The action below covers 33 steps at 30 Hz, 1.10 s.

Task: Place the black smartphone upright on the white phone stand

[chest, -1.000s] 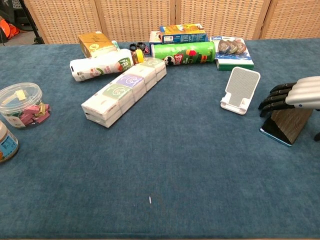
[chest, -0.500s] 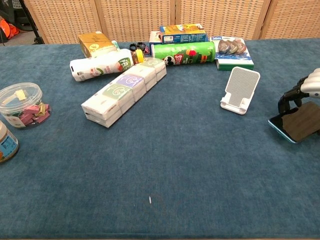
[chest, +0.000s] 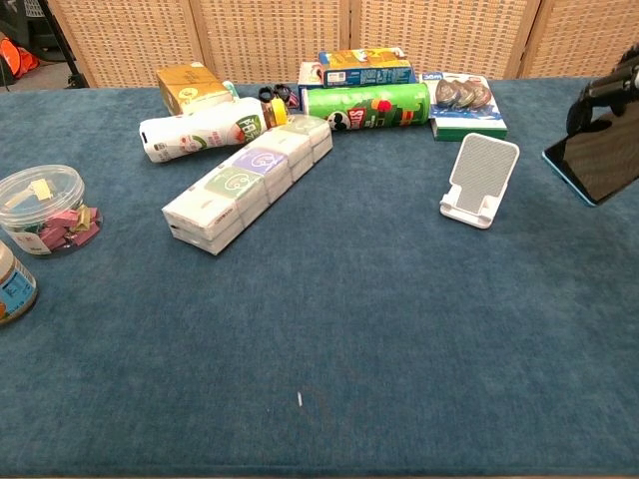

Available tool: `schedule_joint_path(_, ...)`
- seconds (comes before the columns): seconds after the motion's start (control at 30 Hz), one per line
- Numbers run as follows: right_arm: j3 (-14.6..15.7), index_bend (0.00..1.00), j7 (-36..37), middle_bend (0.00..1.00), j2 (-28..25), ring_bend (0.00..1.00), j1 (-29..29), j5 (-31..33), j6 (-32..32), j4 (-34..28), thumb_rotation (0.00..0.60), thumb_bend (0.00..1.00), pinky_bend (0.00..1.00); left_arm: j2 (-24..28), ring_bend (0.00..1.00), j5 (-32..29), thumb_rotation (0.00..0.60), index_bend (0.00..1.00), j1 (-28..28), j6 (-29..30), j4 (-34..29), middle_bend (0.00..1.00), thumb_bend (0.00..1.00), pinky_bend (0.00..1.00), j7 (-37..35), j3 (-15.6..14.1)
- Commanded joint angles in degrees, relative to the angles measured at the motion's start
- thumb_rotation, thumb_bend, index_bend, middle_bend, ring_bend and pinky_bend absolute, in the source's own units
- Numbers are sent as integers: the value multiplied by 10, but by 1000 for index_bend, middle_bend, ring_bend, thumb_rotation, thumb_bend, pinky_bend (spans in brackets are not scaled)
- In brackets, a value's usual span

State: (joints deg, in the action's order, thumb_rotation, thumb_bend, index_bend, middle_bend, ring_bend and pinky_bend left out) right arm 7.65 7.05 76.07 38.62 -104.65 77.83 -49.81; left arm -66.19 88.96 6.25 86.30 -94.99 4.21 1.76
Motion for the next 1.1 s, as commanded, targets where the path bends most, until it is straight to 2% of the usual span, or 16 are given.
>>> schedule_joint_path(0.03, -63, 564, -245, 545, -72, 464, 20, 19, -7, -193, 600, 372, 358, 5, 0, 5, 600, 0, -1, 1, 0, 0, 0, 0, -8, -3)
schedule_joint_path(0.13, -75, 564, -314, 547, -82, 464, 22, 26, -20, -238, 600, 385, 358, 8, 0, 7, 600, 0, 0, 1, 0, 0, 0, 0, -11, -3)
schedule_joint_path(0.3, -114, 564, -576, 549, -78, 464, 46, 34, -87, -354, 600, 388, 358, 15, 0, 13, 600, 0, 2, 1, 3, 0, 0, 0, -22, -4)
schedule_joint_path(0.43, -139, 564, -693, 549, -45, 464, 59, 74, -141, -369, 600, 392, 360, 19, 0, 13, 600, 0, 4, -5, 5, 0, 0, 0, -29, -6)
schedule_joint_path(0.6, -154, 564, -799, 549, -9, 464, 65, 130, -191, -367, 600, 399, 363, 24, 0, 13, 600, 0, 5, -12, 6, 0, 0, 0, -38, -8)
schedule_joint_path(0.73, -157, 564, -873, 551, 7, 467, 56, 183, -205, -385, 600, 383, 364, 28, 0, 21, 600, 0, 7, -15, 6, 0, 0, 0, -45, -13)
schedule_joint_path(0.9, -152, 564, -935, 561, 27, 481, 54, 192, -195, -374, 600, 401, 372, 29, 0, 17, 600, 0, 8, -17, 6, 0, 0, 0, -49, -12)
schedule_joint_path(1.1, -143, 564, -973, 561, 47, 501, 57, 186, -189, -351, 600, 414, 380, 33, 0, 18, 600, 0, 8, -20, 3, 0, 0, 0, -50, -14)
